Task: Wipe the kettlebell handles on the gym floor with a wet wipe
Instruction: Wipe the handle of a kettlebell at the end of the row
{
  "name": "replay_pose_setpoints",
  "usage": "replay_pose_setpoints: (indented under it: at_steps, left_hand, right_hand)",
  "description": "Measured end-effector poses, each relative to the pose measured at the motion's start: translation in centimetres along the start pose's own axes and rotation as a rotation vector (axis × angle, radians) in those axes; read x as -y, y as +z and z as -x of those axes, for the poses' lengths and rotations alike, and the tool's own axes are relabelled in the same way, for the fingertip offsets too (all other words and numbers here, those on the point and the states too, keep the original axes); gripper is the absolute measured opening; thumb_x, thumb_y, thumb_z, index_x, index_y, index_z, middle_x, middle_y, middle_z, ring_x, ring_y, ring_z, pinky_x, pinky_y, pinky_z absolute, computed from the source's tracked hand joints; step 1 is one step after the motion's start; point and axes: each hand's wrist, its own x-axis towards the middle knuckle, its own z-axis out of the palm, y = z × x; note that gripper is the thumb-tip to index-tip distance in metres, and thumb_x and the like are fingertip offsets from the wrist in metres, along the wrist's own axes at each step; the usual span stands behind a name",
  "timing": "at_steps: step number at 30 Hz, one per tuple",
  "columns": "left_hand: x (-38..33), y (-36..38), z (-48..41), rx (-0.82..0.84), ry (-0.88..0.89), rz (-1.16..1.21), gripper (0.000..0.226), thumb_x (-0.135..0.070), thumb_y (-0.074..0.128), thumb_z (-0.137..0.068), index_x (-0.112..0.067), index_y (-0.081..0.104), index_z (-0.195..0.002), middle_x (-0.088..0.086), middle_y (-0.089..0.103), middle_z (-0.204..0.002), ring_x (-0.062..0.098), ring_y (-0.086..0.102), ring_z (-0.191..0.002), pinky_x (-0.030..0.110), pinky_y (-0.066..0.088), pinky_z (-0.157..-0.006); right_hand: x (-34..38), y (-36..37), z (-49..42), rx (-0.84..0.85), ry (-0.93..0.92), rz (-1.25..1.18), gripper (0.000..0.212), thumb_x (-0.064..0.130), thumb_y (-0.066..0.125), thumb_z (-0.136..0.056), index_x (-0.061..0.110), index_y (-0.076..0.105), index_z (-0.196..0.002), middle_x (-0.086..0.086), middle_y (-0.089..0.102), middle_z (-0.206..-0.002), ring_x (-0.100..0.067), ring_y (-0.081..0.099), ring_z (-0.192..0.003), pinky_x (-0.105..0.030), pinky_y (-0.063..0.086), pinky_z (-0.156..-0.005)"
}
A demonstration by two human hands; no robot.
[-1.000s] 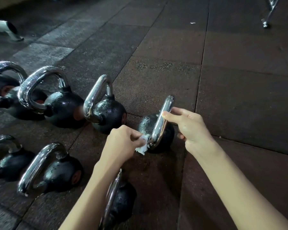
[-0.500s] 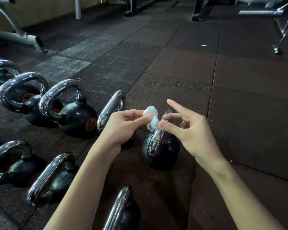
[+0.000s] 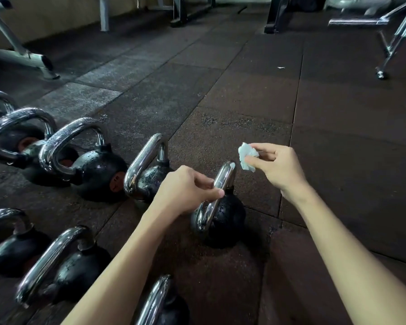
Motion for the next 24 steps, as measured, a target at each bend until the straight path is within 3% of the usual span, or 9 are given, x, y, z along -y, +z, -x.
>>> replay_pose_setpoints:
  at_steps: [2, 4, 6, 8, 10, 13, 15, 20, 24]
  left_hand:
    - [0.4, 0.1, -0.3, 0.037, -0.035, 0.05, 0.032, -0.054, 0.089, -0.073, -0.036, 0.082, -0.099, -0.023, 0.071, -0.07, -0.011, 0.062, -0.068, 0.011, 0.042, -0.062]
    - [0.9, 0.2, -0.6, 0.059, -0.052, 0.116, 0.034, -0.05, 0.092, -0.07, -0.035, 0.083, -0.099, -0.018, 0.077, -0.078, -0.004, 0.069, -0.076, 0.017, 0.048, -0.074]
    - [1.3, 0.5, -0.6, 0.067, -0.064, 0.184, 0.035, -0.048, 0.094, -0.067, -0.034, 0.083, -0.098, -0.012, 0.08, -0.085, 0.001, 0.07, -0.078, 0.021, 0.049, -0.078]
    - [1.6, 0.6, -0.3, 0.077, -0.067, 0.241, 0.033, -0.044, 0.094, -0.067, -0.033, 0.083, -0.097, -0.008, 0.08, -0.087, 0.002, 0.071, -0.077, 0.021, 0.051, -0.081]
    - [1.9, 0.6, -0.1, 0.099, -0.066, 0.274, 0.033, -0.041, 0.094, -0.068, -0.033, 0.083, -0.098, -0.008, 0.081, -0.089, 0.005, 0.075, -0.086, 0.024, 0.055, -0.092]
    - [2.1, 0.6, 0.1, 0.107, -0.064, 0.27, 0.038, -0.044, 0.094, -0.068, -0.032, 0.083, -0.103, -0.009, 0.081, -0.089, 0.008, 0.077, -0.093, 0.034, 0.055, -0.104]
    - [2.3, 0.7, 0.1, 0.103, -0.06, 0.276, 0.039, -0.043, 0.093, -0.068, -0.031, 0.083, -0.104, -0.008, 0.081, -0.089, 0.01, 0.077, -0.094, 0.038, 0.055, -0.104]
    - [2.7, 0.8, 0.3, 0.126, -0.05, 0.306, 0.046, -0.047, 0.096, -0.063, -0.031, 0.083, -0.105, -0.005, 0.082, -0.092, 0.013, 0.077, -0.097, 0.042, 0.055, -0.105]
    - [2.5, 0.8, 0.5, 0.142, -0.057, 0.358, 0.056, -0.051, 0.097, -0.056, -0.028, 0.083, -0.105, -0.003, 0.082, -0.093, 0.015, 0.077, -0.098, 0.043, 0.054, -0.106]
  right_hand:
    - [-1.3, 0.3, -1.6, 0.137, 0.069, -0.023, 0.032, 0.009, 0.084, -0.083, 0.026, 0.077, -0.109, 0.011, 0.079, -0.093, 0.004, 0.07, -0.082, -0.016, 0.049, -0.081]
    - [-2.6, 1.0, -2.5, 0.248, 0.136, -0.056, 0.031, 0.009, 0.08, -0.087, 0.017, 0.076, -0.117, 0.012, 0.078, -0.084, 0.005, 0.065, -0.065, -0.014, 0.046, -0.067]
    - [-3.5, 1.2, -2.6, 0.321, 0.225, -0.098, 0.033, 0.012, 0.077, -0.09, 0.011, 0.074, -0.122, 0.011, 0.072, -0.071, -0.001, 0.04, -0.045, -0.014, 0.027, -0.044]
    - [-4.1, 0.9, -2.6, 0.39, 0.26, -0.093, 0.036, 0.017, 0.079, -0.087, 0.012, 0.074, -0.123, 0.007, 0.071, -0.07, -0.008, 0.025, -0.052, -0.02, 0.015, -0.045]
    - [-3.8, 0.6, -2.7, 0.419, 0.225, -0.113, 0.036, 0.022, 0.081, -0.082, 0.02, 0.077, -0.118, 0.005, 0.073, -0.075, -0.008, 0.03, -0.055, -0.022, 0.016, -0.048]
    - [-2.5, 0.7, -3.3, 0.389, 0.15, -0.189, 0.033, 0.013, 0.077, -0.089, 0.022, 0.076, -0.12, 0.003, 0.074, -0.08, -0.002, 0.049, -0.059, -0.015, 0.028, -0.048]
    - [-2.3, 1.0, -3.8, 0.4, 0.172, -0.218, 0.032, 0.009, 0.073, -0.093, 0.02, 0.074, -0.122, 0.005, 0.071, -0.079, 0.0, 0.046, -0.056, -0.013, 0.03, -0.048]
    - [-4.7, 2.1, -3.1, 0.473, 0.433, -0.355, 0.022, 0.01, 0.067, -0.095, 0.016, 0.073, -0.116, -0.001, 0.064, -0.075, -0.002, 0.035, -0.048, -0.016, 0.021, -0.042]
    - [-4.0, 1.8, -2.8, 0.48, 0.417, -0.32, 0.022, 0.008, 0.068, -0.094, 0.015, 0.074, -0.114, -0.002, 0.067, -0.076, -0.002, 0.035, -0.049, -0.016, 0.02, -0.043]
